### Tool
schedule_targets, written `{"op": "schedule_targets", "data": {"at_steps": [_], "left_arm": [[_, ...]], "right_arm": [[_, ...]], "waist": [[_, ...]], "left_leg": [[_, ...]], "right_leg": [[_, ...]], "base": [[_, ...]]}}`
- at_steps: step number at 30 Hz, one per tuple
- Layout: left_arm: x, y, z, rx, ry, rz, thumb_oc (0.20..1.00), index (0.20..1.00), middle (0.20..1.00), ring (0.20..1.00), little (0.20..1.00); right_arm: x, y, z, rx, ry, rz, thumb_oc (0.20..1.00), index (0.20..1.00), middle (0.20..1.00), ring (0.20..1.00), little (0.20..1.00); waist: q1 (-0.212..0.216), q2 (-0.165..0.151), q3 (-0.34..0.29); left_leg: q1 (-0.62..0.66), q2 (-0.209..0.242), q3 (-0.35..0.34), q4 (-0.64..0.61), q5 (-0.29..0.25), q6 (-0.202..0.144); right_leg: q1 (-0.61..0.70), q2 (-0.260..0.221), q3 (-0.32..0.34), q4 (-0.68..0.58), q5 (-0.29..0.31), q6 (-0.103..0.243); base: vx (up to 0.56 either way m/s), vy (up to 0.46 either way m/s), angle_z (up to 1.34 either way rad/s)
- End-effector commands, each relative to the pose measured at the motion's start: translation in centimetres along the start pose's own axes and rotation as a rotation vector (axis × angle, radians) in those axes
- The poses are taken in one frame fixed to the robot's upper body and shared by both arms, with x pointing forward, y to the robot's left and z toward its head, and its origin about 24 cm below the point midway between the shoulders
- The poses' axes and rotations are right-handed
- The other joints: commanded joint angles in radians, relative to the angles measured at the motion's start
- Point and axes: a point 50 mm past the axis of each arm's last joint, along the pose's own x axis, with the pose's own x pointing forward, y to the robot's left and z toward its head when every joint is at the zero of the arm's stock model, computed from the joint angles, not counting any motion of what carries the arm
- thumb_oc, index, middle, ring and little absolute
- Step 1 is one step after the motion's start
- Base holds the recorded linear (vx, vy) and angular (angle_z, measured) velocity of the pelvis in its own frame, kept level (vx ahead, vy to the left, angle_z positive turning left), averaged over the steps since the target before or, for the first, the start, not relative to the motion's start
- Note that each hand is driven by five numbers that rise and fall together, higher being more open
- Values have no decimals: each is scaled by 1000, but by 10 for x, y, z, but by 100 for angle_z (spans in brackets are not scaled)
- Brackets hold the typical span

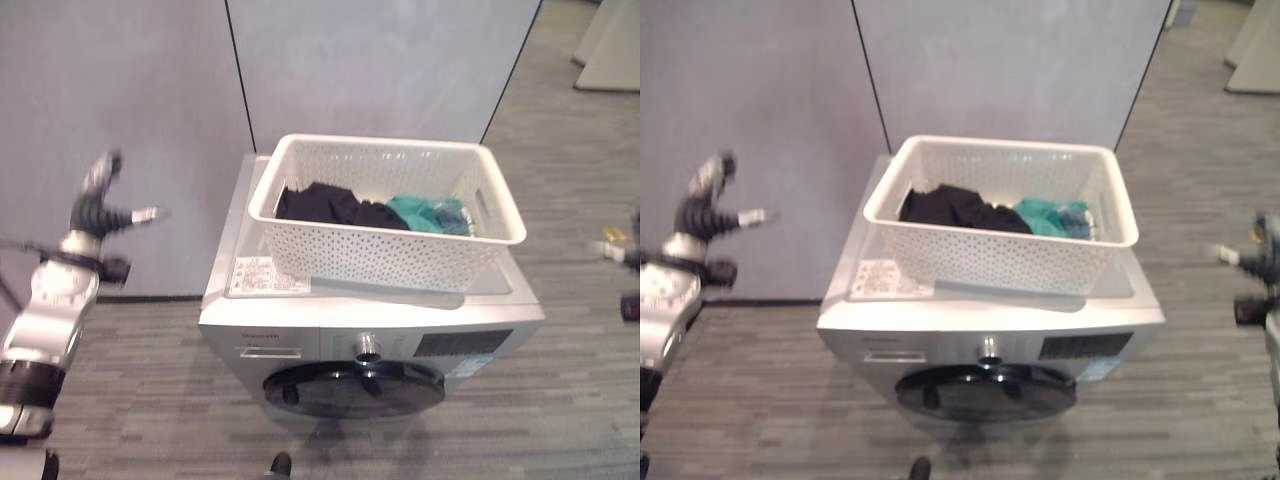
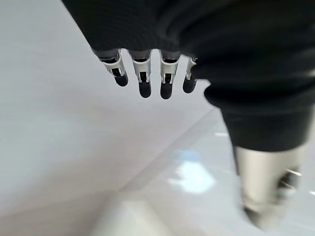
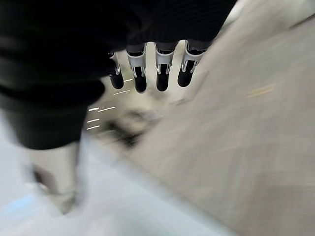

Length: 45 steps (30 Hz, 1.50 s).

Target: Grab the laundry basket,head to the washer,open it,put in the laundry and shut it.

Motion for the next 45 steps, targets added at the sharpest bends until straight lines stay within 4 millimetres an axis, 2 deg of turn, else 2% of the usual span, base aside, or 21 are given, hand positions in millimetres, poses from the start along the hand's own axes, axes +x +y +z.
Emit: {"op": "schedule_targets", "data": {"at_steps": [1, 2, 3, 7, 8, 9, 12, 14, 16, 20, 21, 22, 23, 24, 26, 27, 30, 35, 42, 44, 45], "left_arm": [[2, 45, 15, 84, -76, 260, 1000, 1000, 1000, 1000, 1000], [-1, 46, 13, 87, -70, 259, 1000, 1000, 1000, 1000, 1000], [-29, 58, -10, 94, 2, 309, 1000, 1000, 1000, 1000, 1000], [-85, 68, -60, 134, 201, 363, 1000, 1000, 1000, 1000, 1000], [-103, 62, -79, 100, 283, 365, 1000, 1000, 1000, 1000, 1000], [-105, 62, -80, 103, 286, 363, 1000, 1000, 1000, 1000, 1000], [-132, 44, -111, 81, 436, 337, 1000, 1000, 1000, 1000, 1000], [-144, 24, -130, 28, 527, 295, 1000, 1000, 1000, 1000, 1000], [-151, -5, -152, -76, 625, 244, 1000, 1000, 1000, 1000, 1000], [-155, -65, -168, -246, 717, 163, 1000, 1000, 1000, 1000, 1000], [-155, -75, -170, -265, 731, 145, 1000, 1000, 1000, 1000, 1000], [-160, -103, -178, -314, 801, 97, 1000, 1000, 1000, 1000, 1000], [-163, -116, -182, -308, 839, 55, 1000, 1000, 1000, 1000, 1000], [-163, -116, -182, -308, 839, 55, 1000, 1000, 1000, 1000, 1000], [-179, -155, -189, -281, 952, -98, 1000, 1000, 1000, 1000, 1000], [-178, -155, -188, -282, 951, -97, 1000, 1000, 1000, 1000, 1000], [-190, -181, -188, -208, 997, -235, 1000, 1000, 1000, 1000, 1000], [-212, -195, -194, -175, 1110, -295, 1000, 1000, 1000, 1000, 1000], [-235, -193, -201, -213, 1210, -276, 1000, 1000, 1000, 1000, 1000], [-234, -195, -200, -228, 1219, -269, 1000, 1000, 1000, 1000, 1000], [-234, -195, -200, -228, 1218, -269, 1000, 1000, 1000, 1000, 1000]], "right_arm": [[4, -21, 47, 3, -216, -95, 1000, 1000, 1000, 1000, 1000], [3, -20, 47, -1, -214, -89, 1000, 1000, 1000, 1000, 1000], [-10, -26, 40, 16, -227, -101, 1000, 1000, 1000, 1000, 1000], [-32, -22, 11, 65, -186, -87, 1000, 1000, 1000, 1000, 1000], [-40, -17, 1, 70, -164, -71, 1000, 1000, 1000, 1000, 1000], [-41, -16, 0, 67, -161, -68, 1000, 1000, 1000, 1000, 1000], [-58, 2, -25, 54, -79, 11, 1000, 1000, 1000, 1000, 1000], [-68, 18, -39, 43, -23, 87, 1000, 1000, 1000, 1000, 1000], [-77, 56, -50, 190, 13, 246, 1000, 1000, 1000, 1000, 1000], [-108, 128, -99, 409, 243, 502, 1000, 1000, 1000, 1000, 1000], [-113, 143, -106, 411, 282, 553, 1000, 1000, 1000, 1000, 1000], [-128, 174, -119, 424, 372, 653, 1000, 1000, 1000, 1000, 1000], [-137, 188, -128, 403, 426, 703, 1000, 1000, 1000, 1000, 1000], [-137, 188, -128, 403, 426, 703, 1000, 1000, 1000, 1000, 1000], [-159, 221, -152, 249, 569, 813, 1000, 1000, 1000, 1000, 1000], [-158, 221, -151, 250, 567, 813, 1000, 1000, 1000, 1000, 1000], [-175, 250, -159, 64, 628, 924, 1000, 1000, 1000, 1000, 1000], [-166, 283, -130, 77, 529, 966, 1000, 1000, 1000, 1000, 1000], [-160, 295, -116, 12, 464, 1012, 1000, 1000, 1000, 1000, 1000], [-157, 289, -122, -49, 469, 999, 1000, 1000, 1000, 1000, 1000], [-157, 290, -122, -49, 468, 999, 1000, 1000, 1000, 1000, 1000]], "waist": [[35, -19, -5], [33, -17, -13], [33, -21, -14], [35, -28, -16], [29, -31, -5], [31, -30, -12], [19, -35, -5], [8, -39, 0], [-2, -44, 8], [-9, -58, 25], [-8, -60, 30], [-1, -63, 35], [2, -65, 37], [2, -65, 38], [17, -66, 38], [17, -66, 40], [36, -59, 42], [49, -50, 52], [70, -19, 70], [65, -21, 98], [64, -21, 97]], "left_leg": [[69, 65, 57, 38, -87, -17], [80, 70, 59, 33, -101, -19], [79, 66, 69, 31, -104, -15], [90, 66, 101, 24, -117, -10], [85, 63, 107, 28, -111, -7], [91, 65, 109, 25, -121, -7], [93, 65, 120, 26, -126, -5], [92, 65, 127, 27, -126, -5], [89, 66, 133, 31, -122, -6], [77, 73, 134, 40, -109, -13], [75, 75, 134, 41, -106, -15], [69, 77, 129, 41, -97, -18], [67, 79, 128, 39, -93, -20], [68, 79, 128, 39, -93, -20], [58, 84, 116, 35, -80, -22], [58, 85, 115, 35, -80, -22], [48, 94, 100, 33, -70, -24], [17, 124, 80, 46, -45, -41], [4, 195, 99, 133, 13, -65], [-59, 188, 138, 261, 23, -56], [-63, 187, 136, 266, 20, -56]], "right_leg": [[-12, -54, 11, 23, -8, 13], [-4, -49, 14, 18, -20, 15], [-13, -52, 27, 10, -10, 18], [-30, -55, 66, 2, -1, 20], [-40, -56, 72, 1, 9, 18], [-37, -54, 76, 1, 0, 20], [-43, -54, 86, 1, 3, 17], [-48, -51, 92, 1, 4, 14], [-56, -48, 99, 1, 8, 14], [-67, -43, 102, 3, 11, 10], [-68, -42, 100, 3, 11, 9], [-69, -40, 95, 3, 12, 10], [-68, -39, 91, 2, 11, 10], [-68, -39, 91, 2, 11, 10], [-70, -35, 84, 0, 12, 9], [-70, -34, 83, 1, 11, 8], [-71, -26, 76, 0, 4, 4], [-79, 2, 74, 0, -14, -15], [-73, 65, 96, 0, -34, -42], [-69, 54, 82, 0, -34, -51], [-70, 54, 81, 0, -34, -51]], "base": [[66, -15, -25], [8, 1, -15], [25, -7, -4], [-2, -14, -23], [27, -22, -29], [-13, -12, -21], [5, -4, -14], [-34, -15, -7], [-56, -18, -6], [-71, -27, -5], [-88, -32, -7], [-73, -36, -11], [-53, -30, -6], [-25, -18, -4], [-34, -36, 0], [-32, -44, 1], [-26, -36, 4], [-51, -81, 13], [-35, -107, 4], [-157, -116, -9], [-204, -97, 12]]}}
